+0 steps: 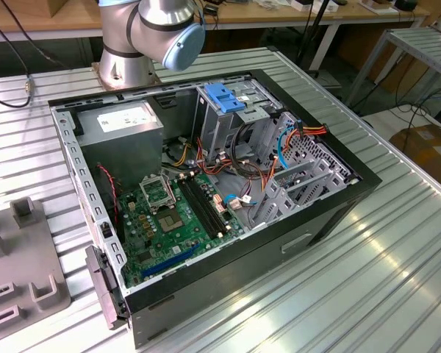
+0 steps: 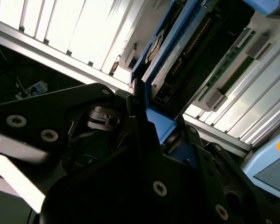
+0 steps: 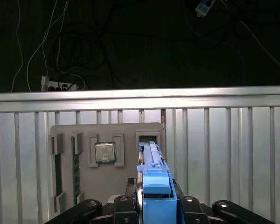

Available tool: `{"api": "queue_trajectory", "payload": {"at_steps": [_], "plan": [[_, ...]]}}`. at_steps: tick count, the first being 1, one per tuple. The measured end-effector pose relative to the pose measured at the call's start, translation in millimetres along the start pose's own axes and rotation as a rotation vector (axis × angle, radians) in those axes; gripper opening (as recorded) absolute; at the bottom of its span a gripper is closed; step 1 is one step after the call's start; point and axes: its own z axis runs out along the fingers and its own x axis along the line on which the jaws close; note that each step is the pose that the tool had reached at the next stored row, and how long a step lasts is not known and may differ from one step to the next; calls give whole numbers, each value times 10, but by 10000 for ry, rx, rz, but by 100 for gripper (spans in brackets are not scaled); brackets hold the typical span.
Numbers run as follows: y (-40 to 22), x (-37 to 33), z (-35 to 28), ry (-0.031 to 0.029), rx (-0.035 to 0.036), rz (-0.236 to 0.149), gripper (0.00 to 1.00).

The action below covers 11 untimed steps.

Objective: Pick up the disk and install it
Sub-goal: 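Pick up the disk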

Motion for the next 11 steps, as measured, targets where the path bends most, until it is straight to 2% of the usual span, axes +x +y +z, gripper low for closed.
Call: {"api": "queue_trajectory", "payload": {"at_steps": [11], "plan": [[-2, 4, -76, 0, 0, 0, 37]]}}
